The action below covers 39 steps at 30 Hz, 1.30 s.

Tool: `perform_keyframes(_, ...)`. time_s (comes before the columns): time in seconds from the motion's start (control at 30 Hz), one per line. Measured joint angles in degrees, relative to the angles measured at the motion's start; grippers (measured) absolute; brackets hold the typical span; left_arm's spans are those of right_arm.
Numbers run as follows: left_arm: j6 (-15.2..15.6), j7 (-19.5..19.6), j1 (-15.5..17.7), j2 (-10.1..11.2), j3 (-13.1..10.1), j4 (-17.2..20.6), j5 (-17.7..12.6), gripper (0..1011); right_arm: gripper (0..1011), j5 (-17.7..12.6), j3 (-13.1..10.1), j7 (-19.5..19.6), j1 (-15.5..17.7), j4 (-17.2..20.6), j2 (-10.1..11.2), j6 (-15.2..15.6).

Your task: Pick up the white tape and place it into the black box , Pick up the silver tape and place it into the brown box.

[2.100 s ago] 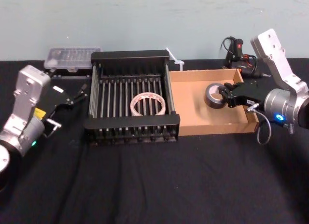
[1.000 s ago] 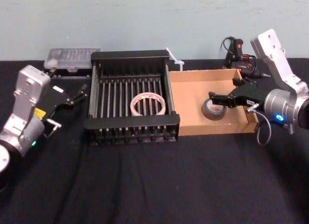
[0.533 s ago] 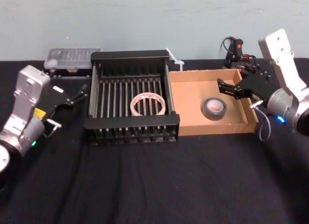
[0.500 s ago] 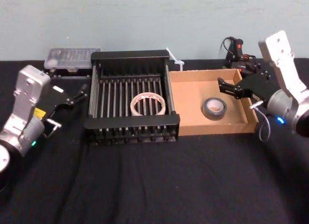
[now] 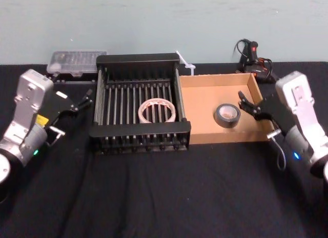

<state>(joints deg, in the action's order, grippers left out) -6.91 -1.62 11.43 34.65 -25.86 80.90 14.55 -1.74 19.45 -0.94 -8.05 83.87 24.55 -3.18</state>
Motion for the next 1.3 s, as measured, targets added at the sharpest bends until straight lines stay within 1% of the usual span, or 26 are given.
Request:
perform_keyframes(0.1, 0.0, 0.0, 0.0, 0.0, 0.0, 0.0, 0.0, 1001, 1002, 0.6, -0.4, 0.4, 1.3, -0.2, -0.1, -0.9)
perform_keyframes(0.23, 0.0, 0.0, 0.0, 0.0, 0.0, 0.0, 0.0, 1001, 1002, 1.1, -0.9, 0.6, 2.3, -0.4, -0.3, -1.1)
perform_keyframes(0.4, 0.0, 0.0, 0.0, 0.0, 0.0, 0.0, 0.0, 1001, 1002, 1.3, -1.9, 0.6, 2.7, -0.4, -1.0, -1.1)
perform_keyframes(1.3, 0.0, 0.0, 0.0, 0.0, 0.0, 0.0, 0.0, 1001, 1002, 1.4, -1.5, 0.6, 2.7, -0.4, -0.8, -1.1)
